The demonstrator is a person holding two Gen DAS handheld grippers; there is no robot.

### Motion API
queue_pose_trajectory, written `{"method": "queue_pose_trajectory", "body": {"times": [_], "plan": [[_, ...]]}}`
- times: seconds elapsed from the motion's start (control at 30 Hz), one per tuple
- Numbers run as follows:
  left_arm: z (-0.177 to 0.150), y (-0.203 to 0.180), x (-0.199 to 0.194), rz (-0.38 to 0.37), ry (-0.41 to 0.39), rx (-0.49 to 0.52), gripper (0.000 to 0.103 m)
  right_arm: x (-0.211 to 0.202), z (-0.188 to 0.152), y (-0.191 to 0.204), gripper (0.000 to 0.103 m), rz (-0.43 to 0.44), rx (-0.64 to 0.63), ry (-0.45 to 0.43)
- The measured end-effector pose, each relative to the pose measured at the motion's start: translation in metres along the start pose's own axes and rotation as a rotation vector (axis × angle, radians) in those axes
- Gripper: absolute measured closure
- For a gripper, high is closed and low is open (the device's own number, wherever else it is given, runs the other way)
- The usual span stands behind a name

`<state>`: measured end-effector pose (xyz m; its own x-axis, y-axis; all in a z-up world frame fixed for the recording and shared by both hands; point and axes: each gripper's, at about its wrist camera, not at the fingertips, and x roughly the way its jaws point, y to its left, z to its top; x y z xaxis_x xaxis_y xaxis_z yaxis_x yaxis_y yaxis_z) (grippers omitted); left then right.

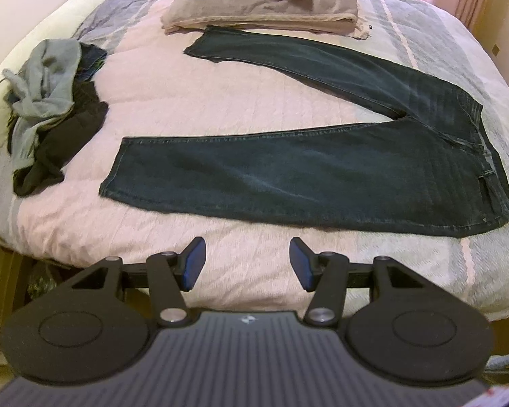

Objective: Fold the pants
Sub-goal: 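Move both open grippers down to the jeans leg hems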

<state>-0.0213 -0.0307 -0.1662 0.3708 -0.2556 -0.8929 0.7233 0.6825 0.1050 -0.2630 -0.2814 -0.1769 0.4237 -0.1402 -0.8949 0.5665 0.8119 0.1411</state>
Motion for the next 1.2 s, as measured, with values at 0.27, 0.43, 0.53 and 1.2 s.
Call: {"method": "queue_pose_trajectory", "body": {"times": [0.27, 0.43, 0.53, 1.2], "plan": [[0.095, 0.022, 0.097, -0.102, -0.063, 0.203, 0.051, 0.053, 0.043, -0.034, 0.037, -0.024, 0.131, -0.041], [0.193, 0.016, 0.200, -0.233, -0.115, 0.417, 0.051, 0.105, 0.095, -0.068, 0.037, -0.103, 0.175, -0.061], [0.250, 0.001, 0.256, -0.305, -0.171, 0.551, 0.055, 0.138, 0.133, -0.087, 0.037, -0.113, 0.193, -0.119], [0.454, -0.138, 0.510, -0.397, -0.313, 1.092, 0.061, 0.387, 0.359, -0.149, 0.039, -0.093, -0.344, -0.123]]}}
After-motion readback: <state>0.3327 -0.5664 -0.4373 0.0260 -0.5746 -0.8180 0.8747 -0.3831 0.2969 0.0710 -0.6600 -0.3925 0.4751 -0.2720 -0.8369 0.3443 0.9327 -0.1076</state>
